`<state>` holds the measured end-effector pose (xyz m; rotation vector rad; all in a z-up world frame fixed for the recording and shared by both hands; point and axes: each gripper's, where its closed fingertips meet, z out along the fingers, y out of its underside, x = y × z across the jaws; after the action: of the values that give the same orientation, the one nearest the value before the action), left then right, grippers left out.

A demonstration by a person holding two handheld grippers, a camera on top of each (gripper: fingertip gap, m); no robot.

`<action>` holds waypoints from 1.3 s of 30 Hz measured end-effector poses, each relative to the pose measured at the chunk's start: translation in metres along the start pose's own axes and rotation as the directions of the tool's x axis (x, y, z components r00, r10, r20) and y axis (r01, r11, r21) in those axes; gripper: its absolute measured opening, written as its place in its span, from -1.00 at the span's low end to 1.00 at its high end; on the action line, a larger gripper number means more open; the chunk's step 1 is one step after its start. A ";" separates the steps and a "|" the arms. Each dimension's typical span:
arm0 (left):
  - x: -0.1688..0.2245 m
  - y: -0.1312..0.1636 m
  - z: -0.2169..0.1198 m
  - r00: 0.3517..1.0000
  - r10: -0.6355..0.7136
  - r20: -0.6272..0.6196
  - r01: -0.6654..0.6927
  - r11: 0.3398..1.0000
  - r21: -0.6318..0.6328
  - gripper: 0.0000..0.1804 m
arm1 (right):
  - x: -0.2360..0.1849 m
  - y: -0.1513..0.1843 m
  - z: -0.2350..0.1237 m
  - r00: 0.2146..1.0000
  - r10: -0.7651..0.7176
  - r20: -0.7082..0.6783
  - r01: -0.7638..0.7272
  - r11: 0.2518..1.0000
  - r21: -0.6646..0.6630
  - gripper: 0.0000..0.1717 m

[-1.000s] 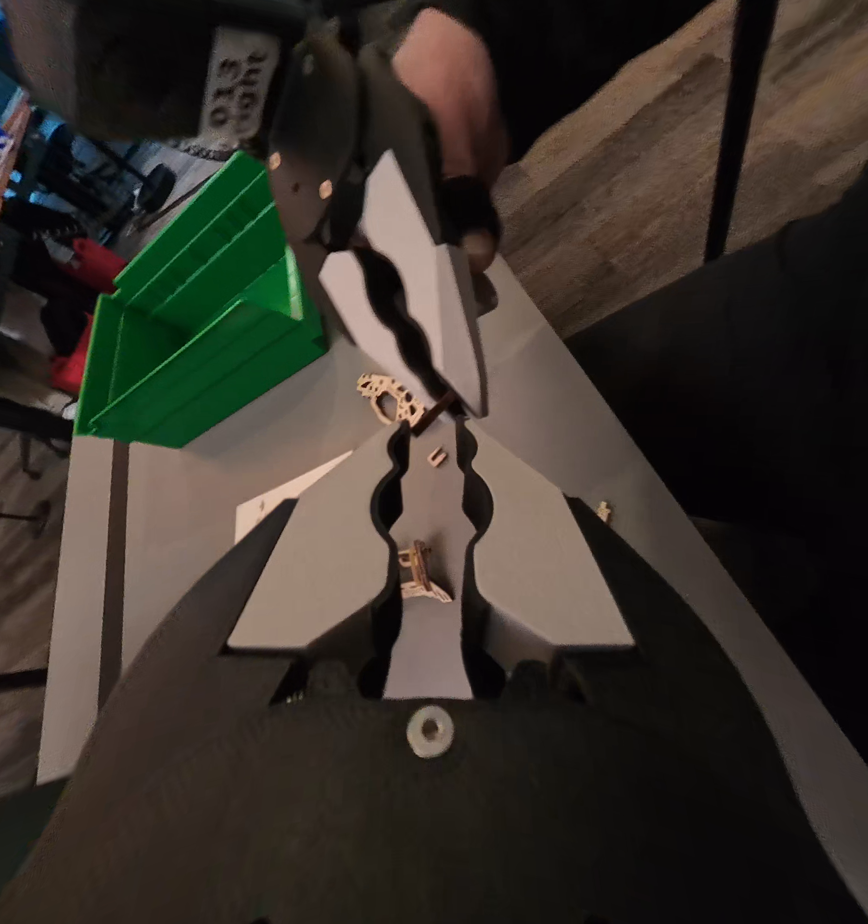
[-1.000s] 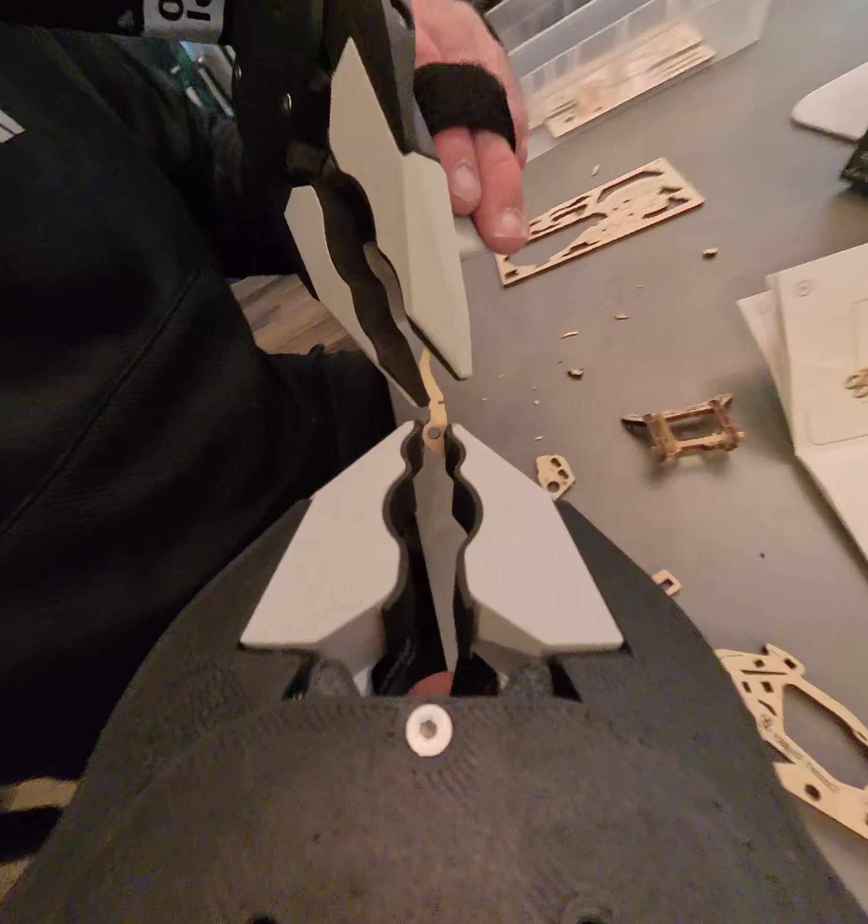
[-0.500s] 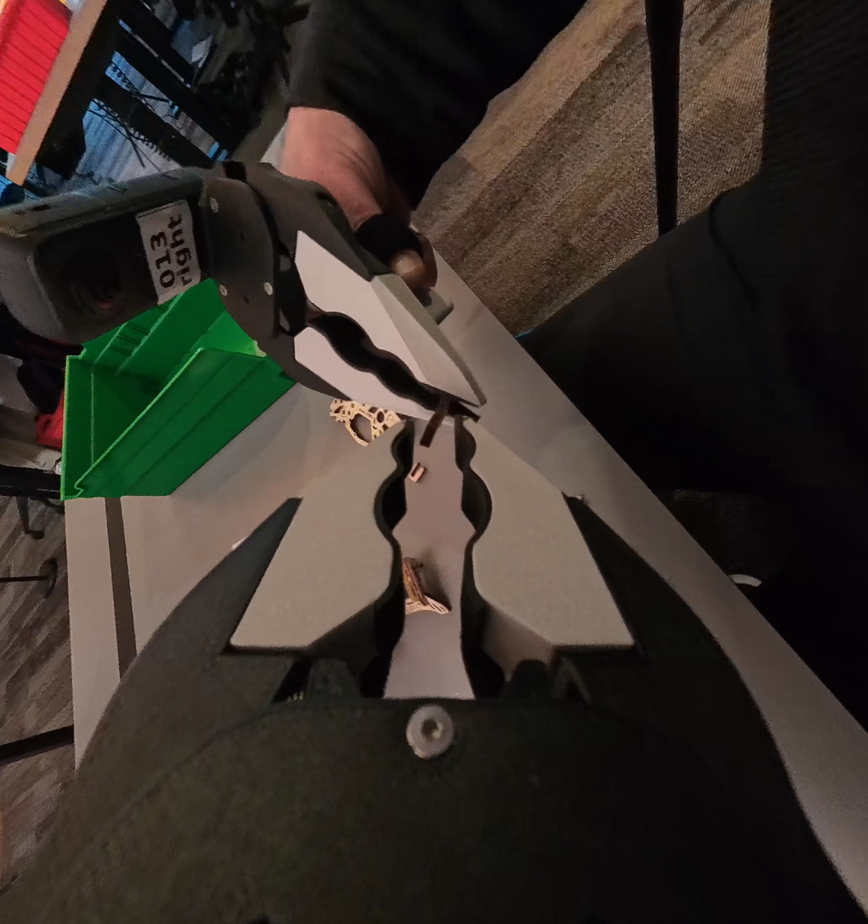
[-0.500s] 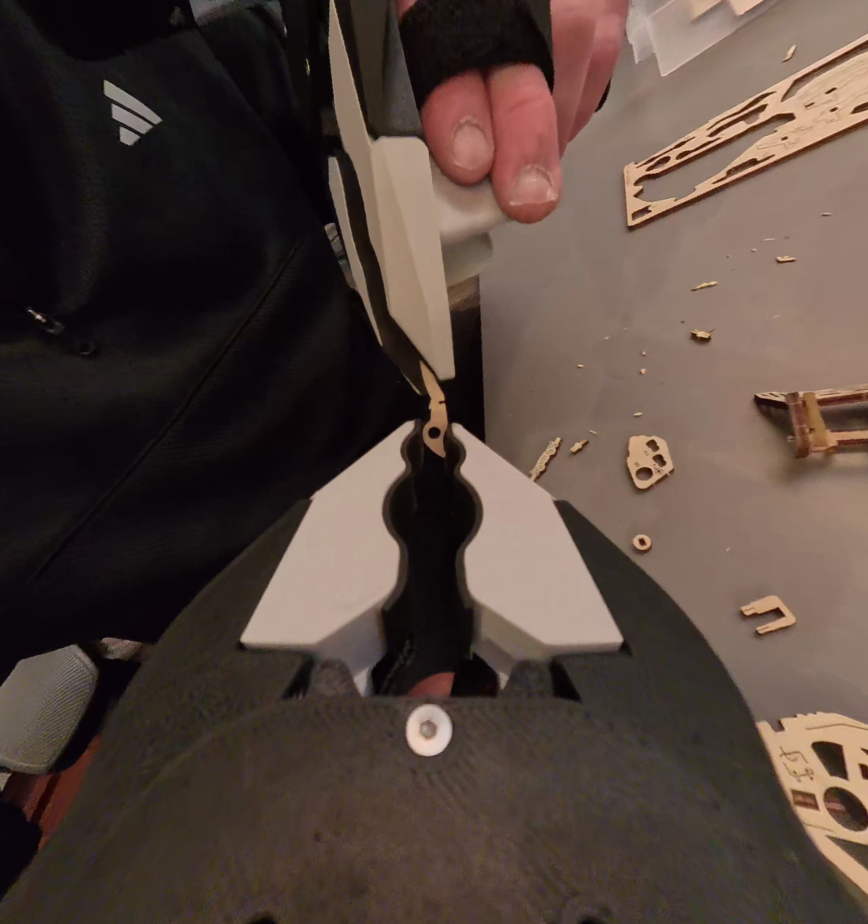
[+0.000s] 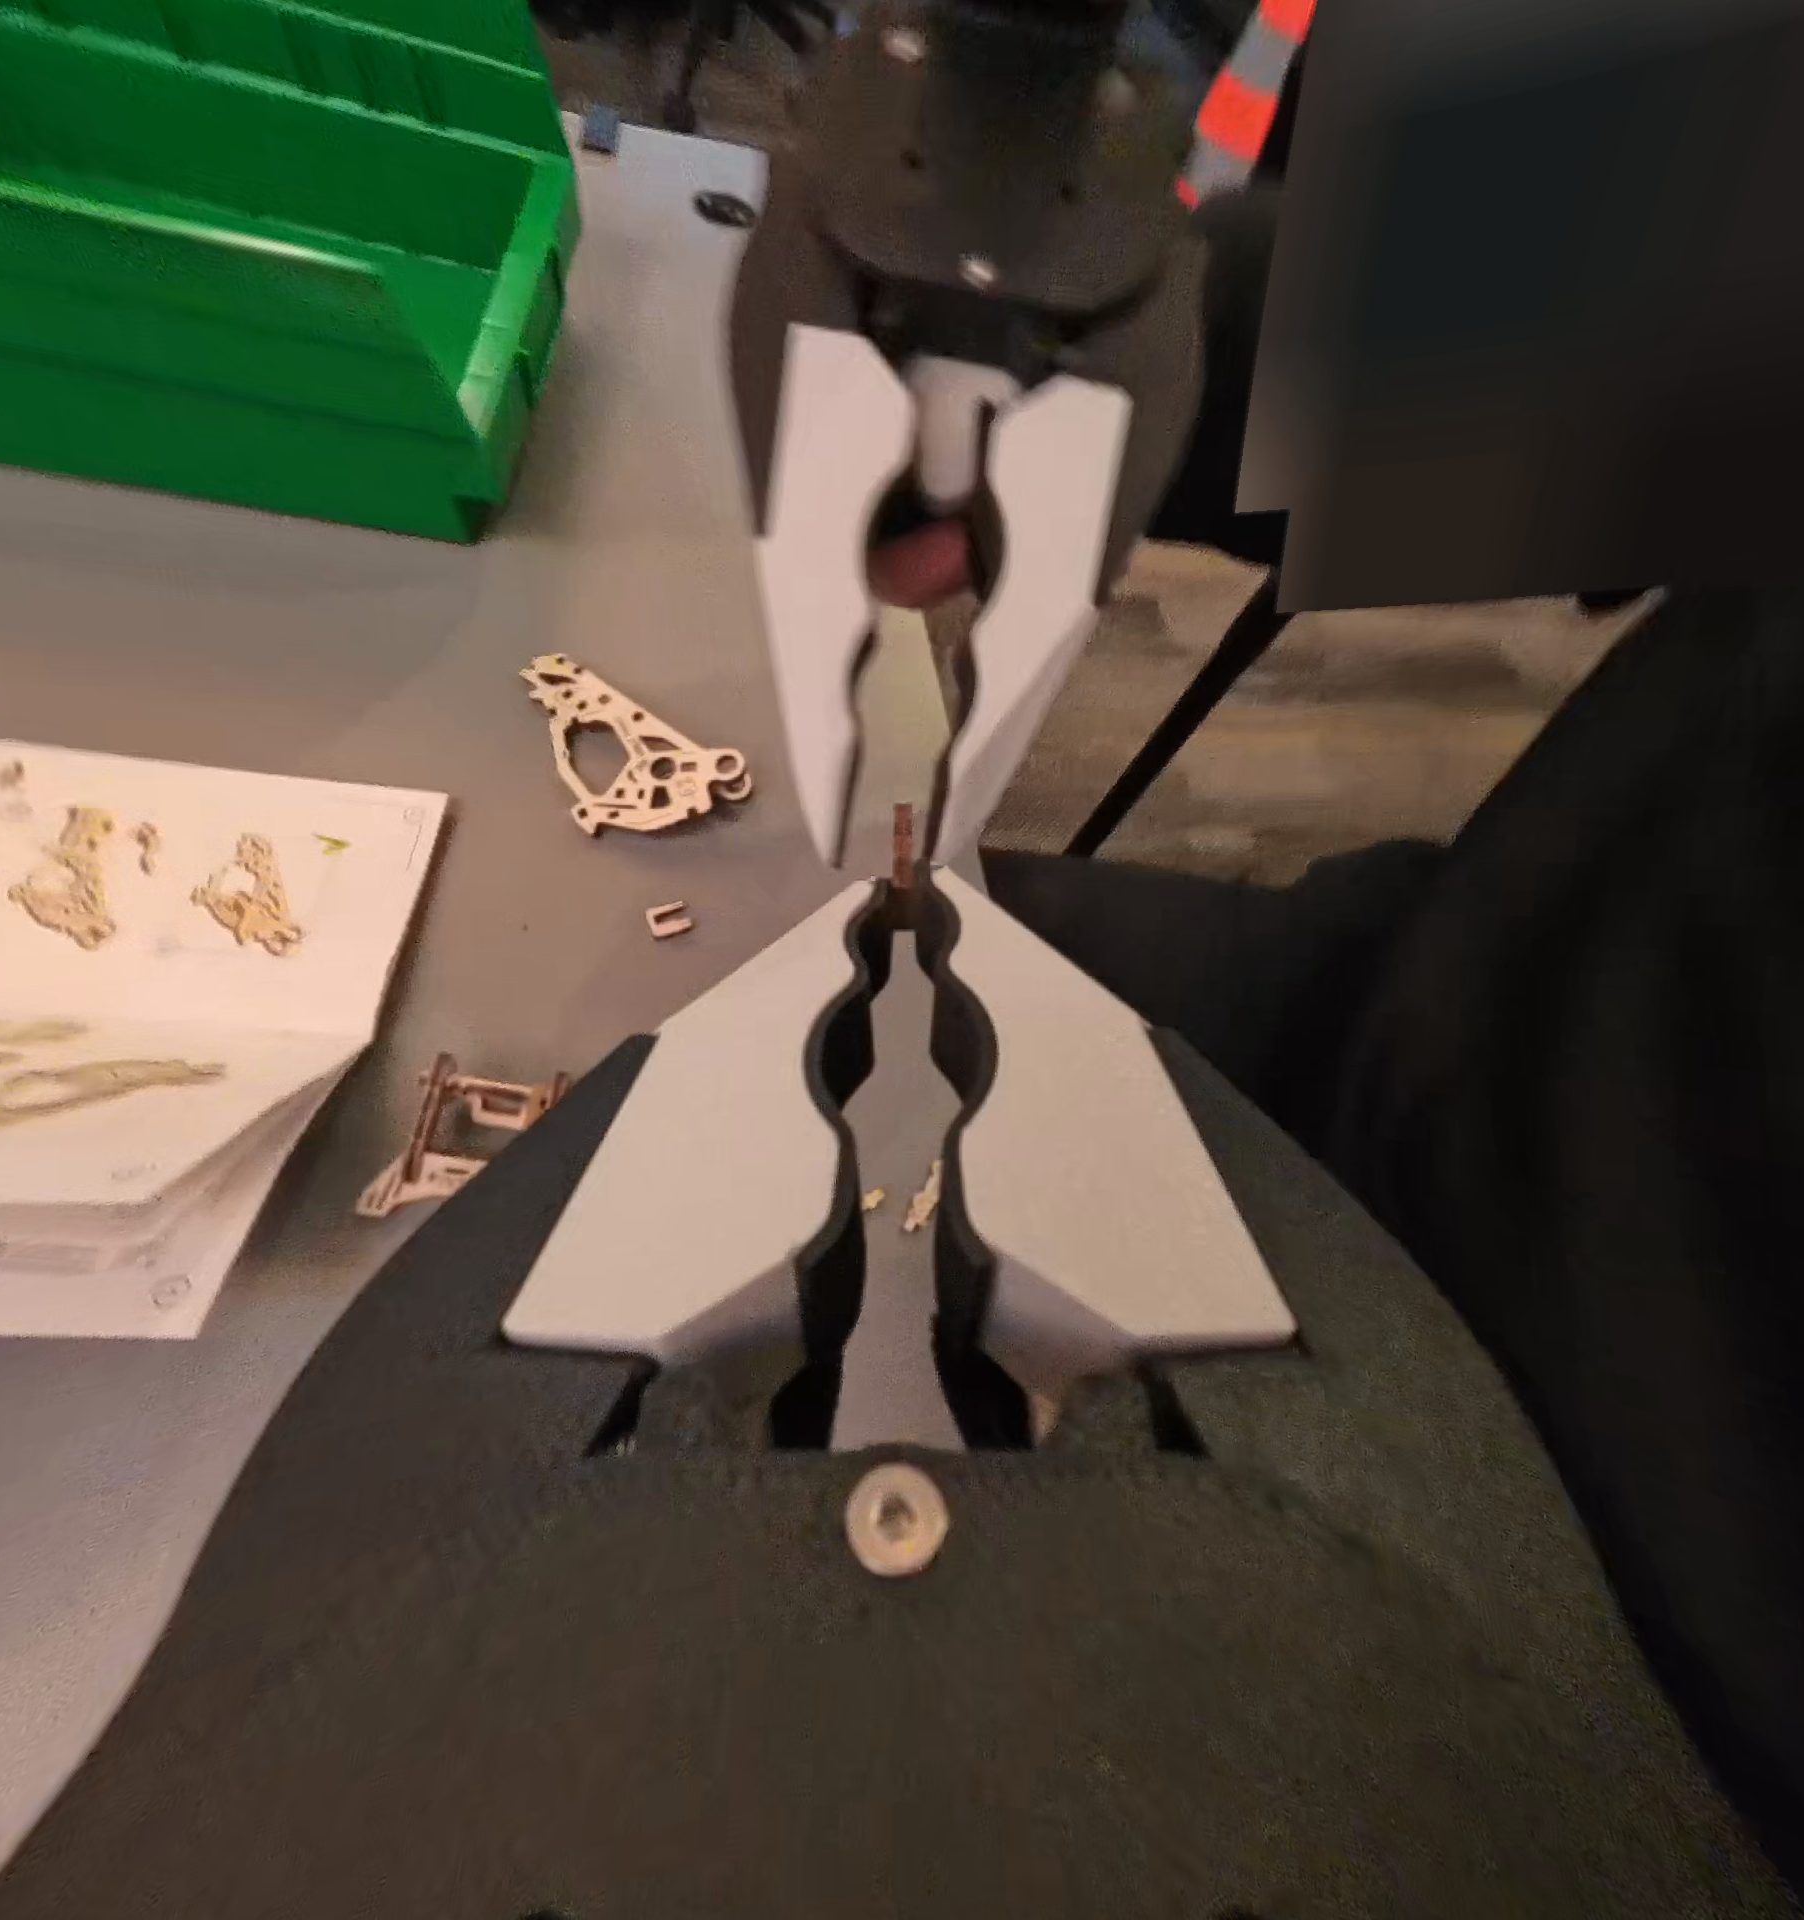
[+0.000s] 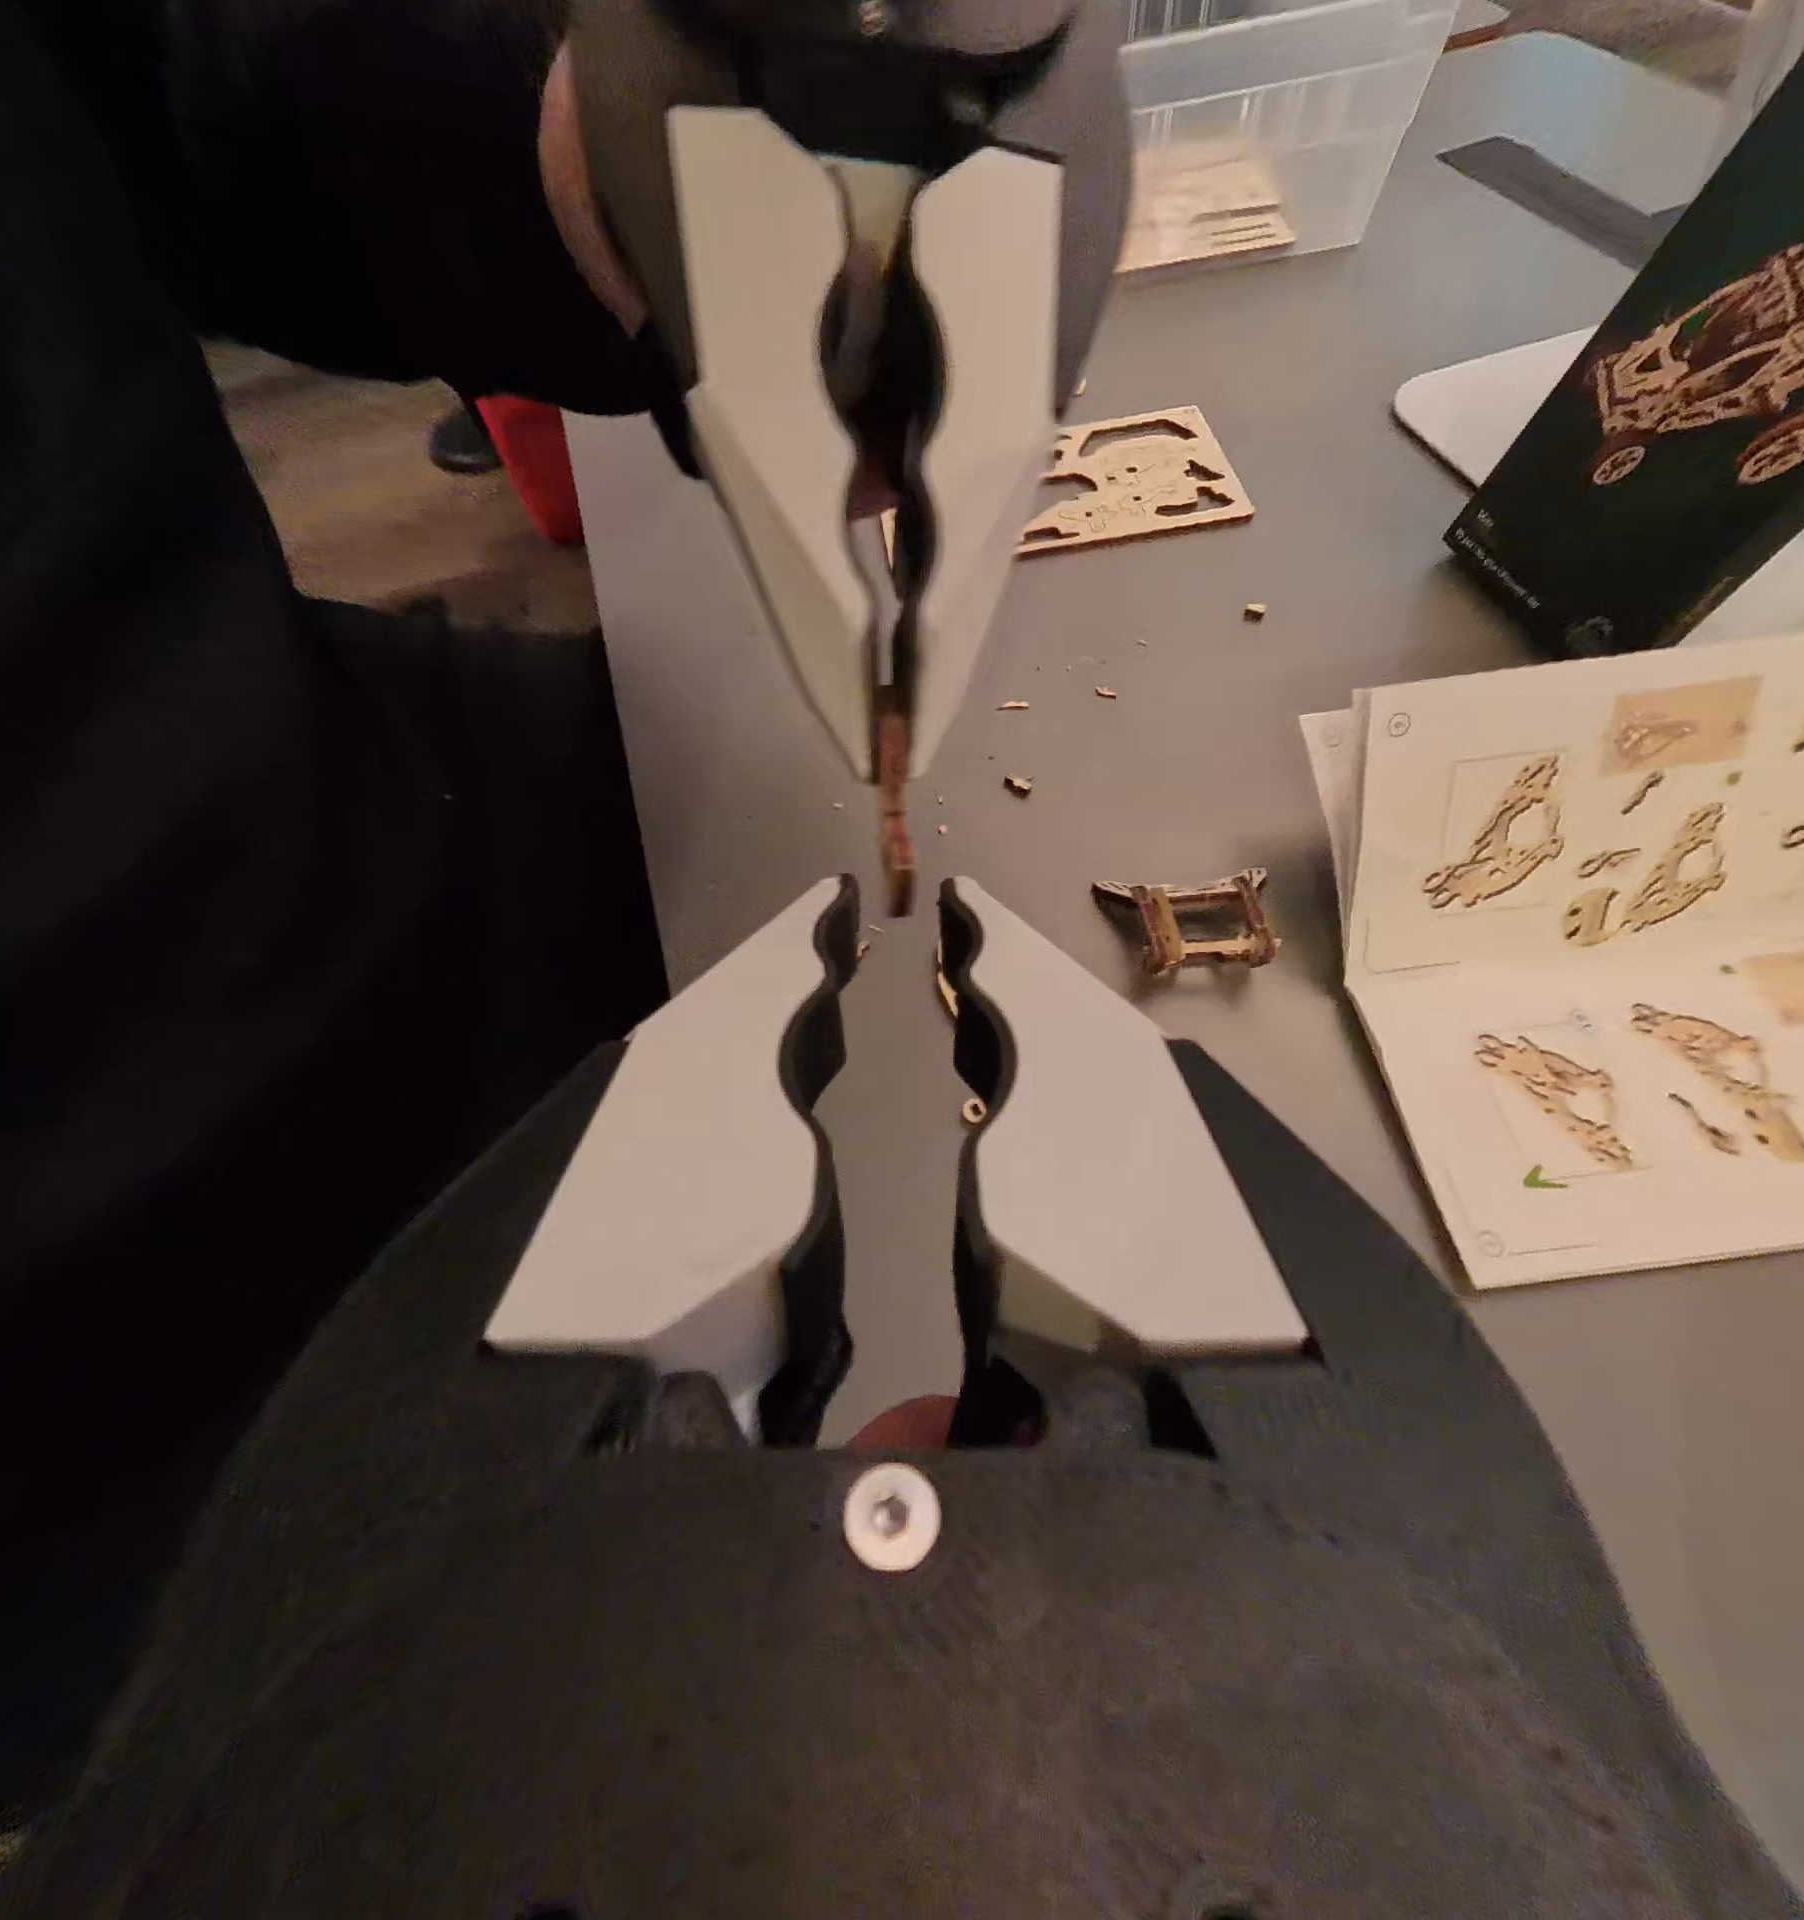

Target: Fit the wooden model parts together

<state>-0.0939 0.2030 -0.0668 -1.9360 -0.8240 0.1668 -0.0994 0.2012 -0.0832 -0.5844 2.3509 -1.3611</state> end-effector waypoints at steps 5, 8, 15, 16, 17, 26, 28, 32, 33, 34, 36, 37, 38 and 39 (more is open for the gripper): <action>0.000 -0.001 -0.002 0.982 -0.172 -0.078 0.175 0.984 0.033 -0.98 | -0.003 -0.003 0.002 1.000 0.028 0.003 -0.028 0.999 0.038 -0.99; 0.005 -0.005 -0.003 0.992 -0.099 -0.084 0.104 0.993 0.059 -0.97 | -0.011 -0.008 -0.002 0.978 0.162 0.133 -0.176 0.980 0.098 -1.00; 0.010 -0.013 -0.003 0.877 0.458 0.144 -0.462 0.887 -0.007 -0.87 | -0.022 -0.016 -0.007 0.859 0.322 0.398 -0.407 0.901 0.151 -1.00; 0.009 -0.012 -0.002 0.851 0.501 0.158 -0.502 0.864 -0.035 -0.91 | -0.024 -0.017 -0.007 0.850 0.324 0.416 -0.416 0.897 0.150 -1.00; 0.009 -0.012 -0.002 0.826 0.538 0.170 -0.537 0.842 -0.052 -0.91 | -0.024 -0.017 -0.007 0.843 0.327 0.428 -0.421 0.895 0.147 -1.00; 0.008 -0.009 -0.004 0.799 0.579 0.163 -0.570 0.816 -0.098 -0.96 | -0.021 -0.021 -0.009 0.792 0.383 0.475 -0.495 0.858 0.134 -0.99; 0.007 -0.010 -0.004 0.824 0.540 0.172 -0.535 0.841 -0.079 -0.96 | -0.019 -0.022 -0.009 0.796 0.387 0.466 -0.500 0.854 0.145 -0.96; 0.006 -0.008 -0.008 0.867 0.473 0.160 -0.470 0.881 -0.054 -0.96 | -0.009 -0.019 -0.009 0.824 0.410 0.391 -0.502 0.847 0.172 -0.71; 0.005 -0.007 -0.009 0.870 0.468 0.157 -0.466 0.883 -0.054 -0.96 | -0.007 -0.017 -0.010 0.843 0.405 0.354 -0.486 0.855 0.179 -0.72; 0.004 -0.005 -0.011 0.871 0.466 0.155 -0.463 0.885 -0.061 -0.96 | -0.004 -0.015 -0.011 0.866 0.394 0.308 -0.461 0.868 0.185 -0.72; 0.001 0.000 -0.013 0.886 0.446 0.129 -0.439 0.895 -0.077 -0.96 | 0.003 -0.007 -0.012 0.916 0.355 0.188 -0.386 0.907 0.167 -0.71; -0.001 0.001 -0.014 0.886 0.445 0.132 -0.438 0.896 -0.077 -0.96 | 0.007 -0.003 -0.013 0.940 0.321 0.115 -0.336 0.929 0.153 -0.73; -0.004 0.002 -0.016 0.888 0.440 0.133 -0.432 0.898 -0.082 -0.96 | 0.011 0.002 -0.014 0.960 0.278 0.038 -0.281 0.951 0.128 -0.75; -0.006 0.005 -0.017 0.893 0.434 0.122 -0.425 0.901 -0.091 -0.96 | 0.016 0.010 -0.014 0.973 0.229 -0.040 -0.226 0.971 0.081 -0.75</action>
<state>-0.0884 0.1859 -0.0636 -2.1638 -0.4790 0.5550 -0.1218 0.2080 -0.0869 -0.2522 2.3094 -1.3650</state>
